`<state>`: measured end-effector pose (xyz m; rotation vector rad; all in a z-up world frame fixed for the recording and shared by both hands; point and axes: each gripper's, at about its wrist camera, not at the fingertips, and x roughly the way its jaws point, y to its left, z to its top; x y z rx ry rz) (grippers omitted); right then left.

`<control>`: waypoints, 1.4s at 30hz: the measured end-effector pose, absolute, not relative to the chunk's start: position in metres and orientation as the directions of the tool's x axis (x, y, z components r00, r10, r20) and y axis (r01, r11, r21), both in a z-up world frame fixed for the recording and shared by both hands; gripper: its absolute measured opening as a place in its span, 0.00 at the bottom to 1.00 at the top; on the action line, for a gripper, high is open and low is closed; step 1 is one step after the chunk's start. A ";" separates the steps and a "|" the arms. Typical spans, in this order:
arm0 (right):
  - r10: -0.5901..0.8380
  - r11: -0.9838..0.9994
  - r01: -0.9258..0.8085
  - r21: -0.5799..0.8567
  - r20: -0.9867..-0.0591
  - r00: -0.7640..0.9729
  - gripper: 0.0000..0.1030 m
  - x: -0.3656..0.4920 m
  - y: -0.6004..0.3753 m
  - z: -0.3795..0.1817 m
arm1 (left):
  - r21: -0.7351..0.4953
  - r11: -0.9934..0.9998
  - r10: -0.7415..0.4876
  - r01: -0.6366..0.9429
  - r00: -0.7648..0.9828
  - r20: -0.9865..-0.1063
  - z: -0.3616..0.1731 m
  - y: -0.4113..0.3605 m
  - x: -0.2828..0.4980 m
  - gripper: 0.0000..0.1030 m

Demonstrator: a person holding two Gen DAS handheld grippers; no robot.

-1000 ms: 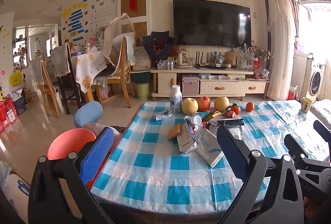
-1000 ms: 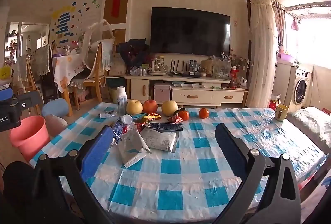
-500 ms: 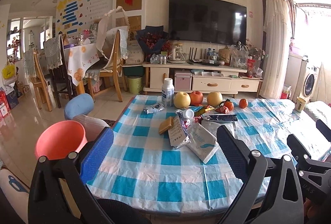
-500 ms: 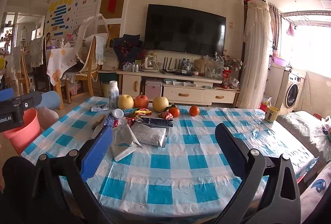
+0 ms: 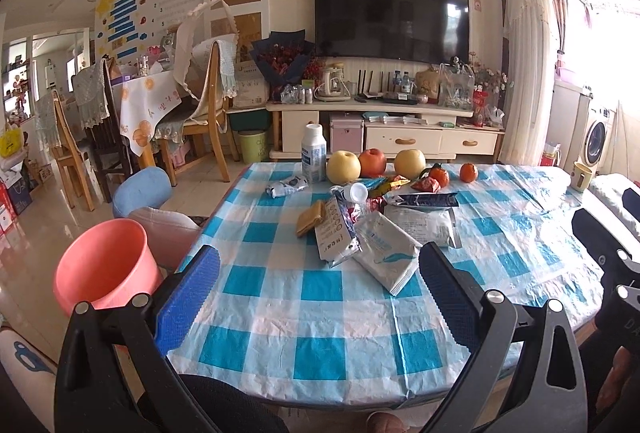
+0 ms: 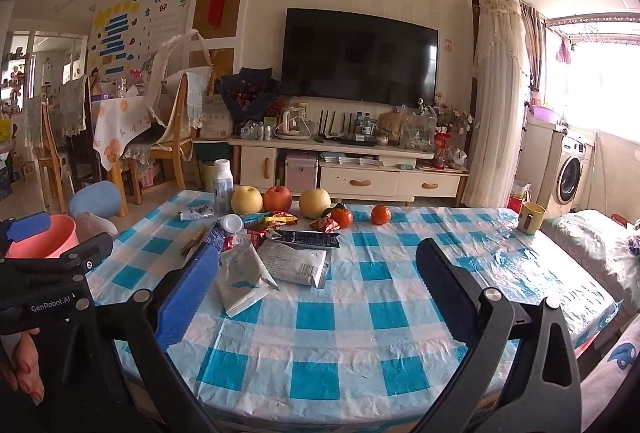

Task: Collect trash
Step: 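Move both tools toward the trash items on the table, then grasp the white yogurt pouch with the left tool while the right tool grasps the blue milk carton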

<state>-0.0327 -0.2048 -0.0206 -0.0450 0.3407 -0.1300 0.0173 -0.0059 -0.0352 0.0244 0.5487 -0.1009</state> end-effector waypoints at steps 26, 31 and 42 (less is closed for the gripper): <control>0.032 0.993 0.040 0.114 -0.567 0.823 0.97 0.072 -0.243 -0.099 | -0.136 0.975 -0.224 0.178 0.750 -0.623 -0.109 -0.002 0.130 0.95; 0.088 0.985 0.015 0.170 -0.583 0.808 0.97 0.101 -0.252 -0.103 | -0.220 0.958 -0.287 0.186 0.694 -0.661 -0.125 0.006 0.178 0.95; 0.257 0.959 -0.101 0.265 -0.665 0.702 0.96 0.167 -0.241 -0.132 | -0.345 0.930 -0.345 0.126 0.619 -0.705 -0.153 0.035 0.280 0.95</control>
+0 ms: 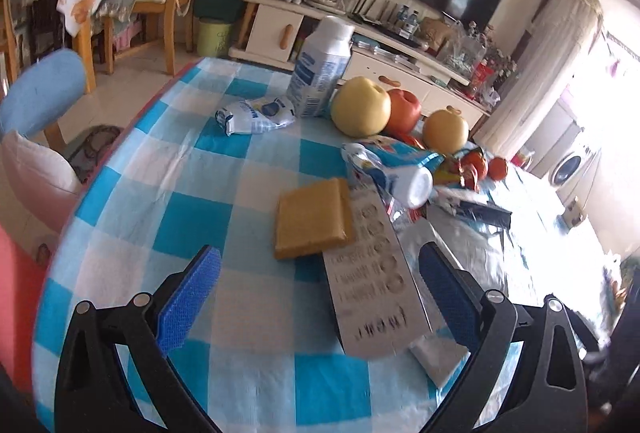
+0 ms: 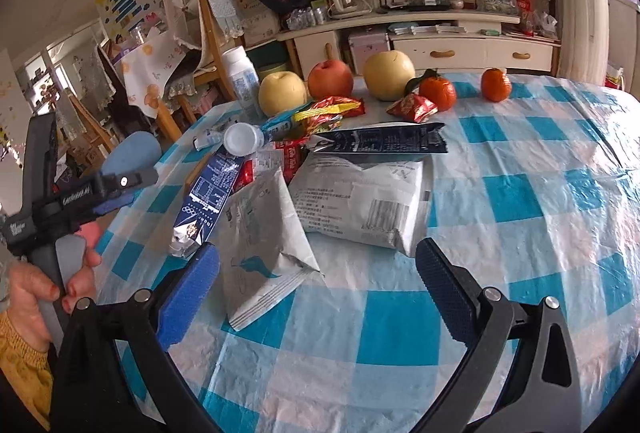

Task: Collect trash
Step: 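Grasp the white yogurt pouch with the left tool while the right tool grasps the blue milk carton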

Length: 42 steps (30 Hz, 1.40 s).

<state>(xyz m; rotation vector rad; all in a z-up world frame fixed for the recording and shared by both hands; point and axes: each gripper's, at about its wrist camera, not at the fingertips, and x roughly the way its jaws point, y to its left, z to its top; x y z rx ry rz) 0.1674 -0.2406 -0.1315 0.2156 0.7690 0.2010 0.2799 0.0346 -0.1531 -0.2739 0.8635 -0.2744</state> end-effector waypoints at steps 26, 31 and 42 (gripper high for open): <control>0.567 0.824 -0.341 0.453 -0.631 0.530 0.76 0.236 -0.144 -0.162 | 0.058 0.929 -0.175 0.366 0.571 -0.803 -0.189 0.025 0.465 0.95; 0.583 0.812 -0.355 0.463 -0.614 0.532 0.74 0.246 -0.137 -0.165 | 0.002 0.931 -0.214 0.365 0.550 -0.807 -0.197 0.028 0.474 0.75; 0.579 0.815 -0.340 0.470 -0.630 0.517 0.48 0.262 -0.133 -0.171 | -0.004 0.938 -0.209 0.347 0.557 -0.804 -0.195 0.012 0.446 0.58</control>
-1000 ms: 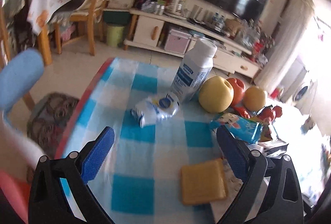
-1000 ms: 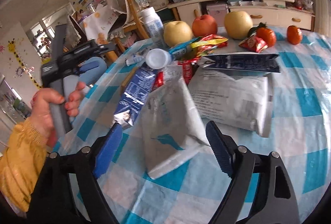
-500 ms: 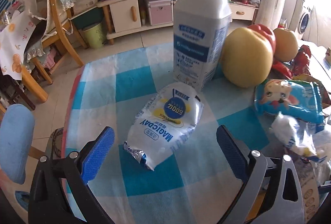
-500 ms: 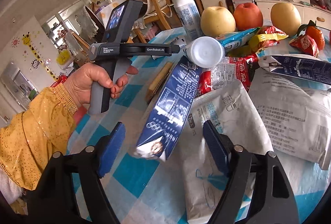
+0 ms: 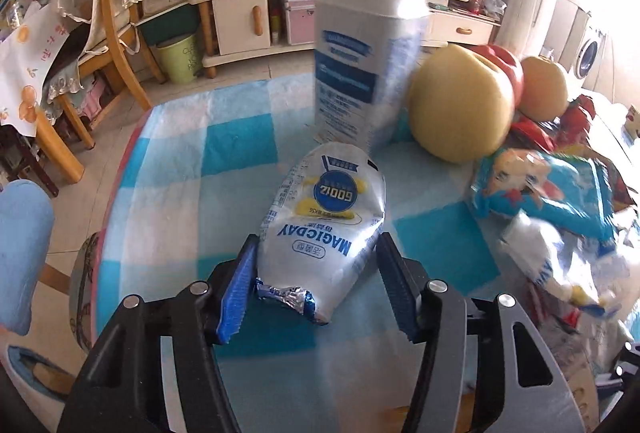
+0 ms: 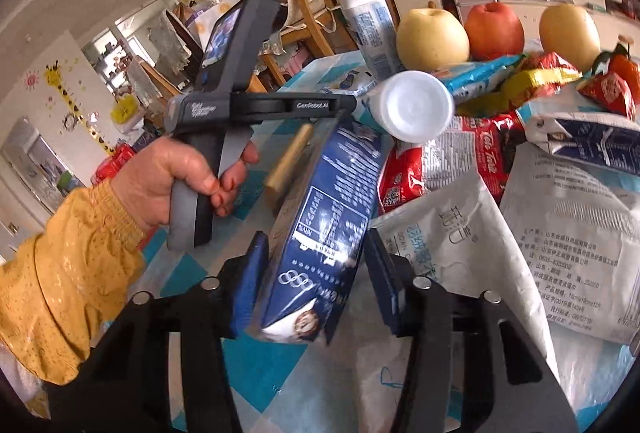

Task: Collect trash
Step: 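Grasp the white yogurt pouch with the left tool while the right tool grasps the blue milk carton, then carry the pouch and carton to the pink bucket and release both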

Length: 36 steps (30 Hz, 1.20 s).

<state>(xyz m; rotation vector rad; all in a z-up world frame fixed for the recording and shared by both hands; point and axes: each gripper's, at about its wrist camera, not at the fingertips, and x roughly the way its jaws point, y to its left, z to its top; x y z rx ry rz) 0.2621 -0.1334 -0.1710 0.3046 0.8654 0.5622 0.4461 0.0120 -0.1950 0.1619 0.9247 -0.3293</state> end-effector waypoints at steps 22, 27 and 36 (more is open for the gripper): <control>0.497 0.863 -0.249 0.440 -0.650 0.575 0.36 0.212 -0.174 -0.141 | -0.165 0.979 -0.203 0.118 0.607 -0.768 -0.164 0.039 0.312 0.57; 0.479 0.869 -0.221 0.442 -0.643 0.598 0.36 0.202 -0.182 -0.136 | -0.190 0.981 -0.168 0.036 0.645 -0.745 -0.152 0.054 0.276 0.57; 0.485 0.861 -0.211 0.463 -0.623 0.613 0.36 0.185 -0.172 -0.126 | -0.095 0.990 0.007 -0.101 0.720 -0.694 -0.125 0.088 0.233 0.57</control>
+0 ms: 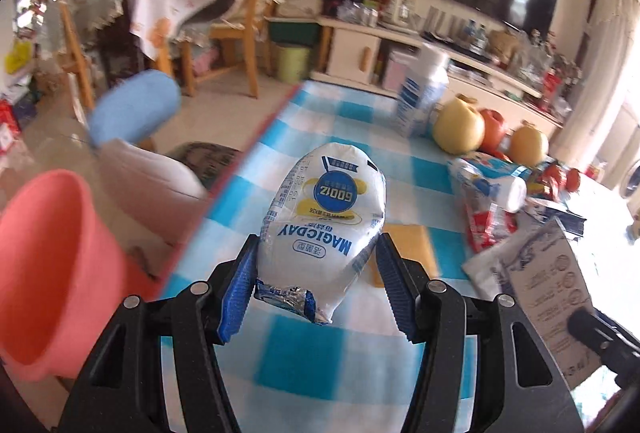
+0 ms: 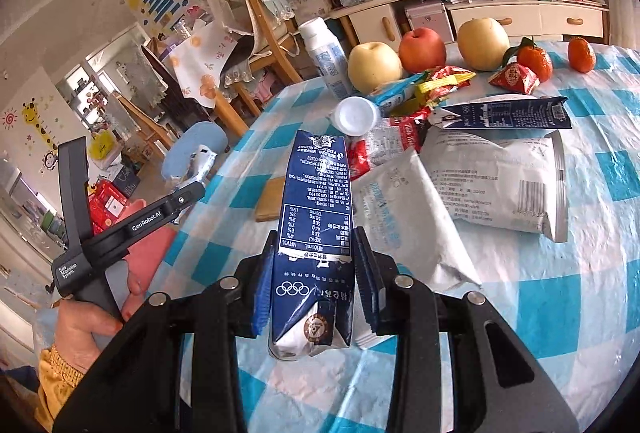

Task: Collect trash
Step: 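Carry the pouch and carton to the pink bucket and release both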

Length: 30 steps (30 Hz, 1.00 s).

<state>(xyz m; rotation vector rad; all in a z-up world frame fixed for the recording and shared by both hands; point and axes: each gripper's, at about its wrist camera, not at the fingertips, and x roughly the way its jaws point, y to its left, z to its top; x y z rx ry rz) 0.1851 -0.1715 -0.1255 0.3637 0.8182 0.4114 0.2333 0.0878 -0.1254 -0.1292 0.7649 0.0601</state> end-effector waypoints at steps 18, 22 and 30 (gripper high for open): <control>0.691 0.722 -0.470 0.508 -0.550 0.469 0.37 0.208 -0.007 -0.073 | -0.118 0.838 0.352 -0.532 0.693 -0.628 -0.091 0.268 0.188 0.58; 0.731 0.677 -0.542 0.498 -0.538 0.420 0.37 0.215 0.045 -0.060 | -0.142 0.784 0.381 -0.604 0.650 -0.658 -0.097 0.305 0.184 0.58; 0.777 0.610 -0.607 0.509 -0.534 0.333 0.37 0.227 0.130 -0.060 | -0.185 0.703 0.405 -0.687 0.600 -0.690 -0.106 0.346 0.174 0.58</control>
